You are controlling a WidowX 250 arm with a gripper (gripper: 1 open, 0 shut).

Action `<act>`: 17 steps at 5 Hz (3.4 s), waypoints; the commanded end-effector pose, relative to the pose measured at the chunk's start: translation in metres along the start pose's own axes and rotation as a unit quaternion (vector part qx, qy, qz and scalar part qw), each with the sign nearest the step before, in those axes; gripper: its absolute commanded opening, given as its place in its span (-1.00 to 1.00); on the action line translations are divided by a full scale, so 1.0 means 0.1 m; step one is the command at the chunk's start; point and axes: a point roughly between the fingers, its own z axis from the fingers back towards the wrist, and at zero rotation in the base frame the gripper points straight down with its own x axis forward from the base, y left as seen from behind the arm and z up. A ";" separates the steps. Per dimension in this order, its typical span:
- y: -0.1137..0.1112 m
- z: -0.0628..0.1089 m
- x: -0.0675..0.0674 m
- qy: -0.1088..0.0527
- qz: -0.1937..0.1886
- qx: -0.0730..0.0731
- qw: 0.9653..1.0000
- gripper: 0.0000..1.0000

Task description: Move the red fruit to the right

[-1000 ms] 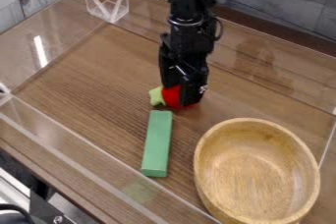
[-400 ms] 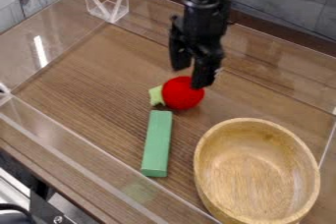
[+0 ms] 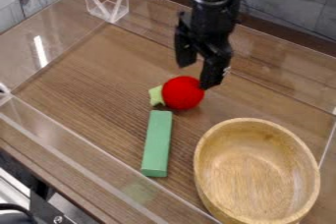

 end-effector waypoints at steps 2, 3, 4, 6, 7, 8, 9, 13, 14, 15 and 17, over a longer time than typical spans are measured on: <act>0.14 -0.22 -0.10 0.007 0.011 0.005 1.000 1.00; 0.14 -0.23 -0.09 0.009 0.013 0.007 1.000 -1.00; 0.13 -0.13 -0.04 0.004 0.020 0.012 1.000 -1.00; 0.11 0.14 0.09 -0.012 0.038 0.025 0.999 -1.00; 0.06 0.30 0.20 -0.025 0.045 0.032 0.998 -1.00; -0.08 0.37 0.44 -0.038 0.051 0.031 0.997 -1.00; -0.26 0.37 0.75 -0.055 0.043 0.027 0.997 -1.00; -0.30 0.44 0.68 -0.071 0.072 0.019 0.995 1.00; -0.21 0.56 0.59 -0.081 0.082 0.021 0.993 1.00; -0.17 0.60 0.53 -0.084 0.089 0.021 0.992 1.00; -0.15 0.57 0.46 -0.084 0.093 0.016 0.992 1.00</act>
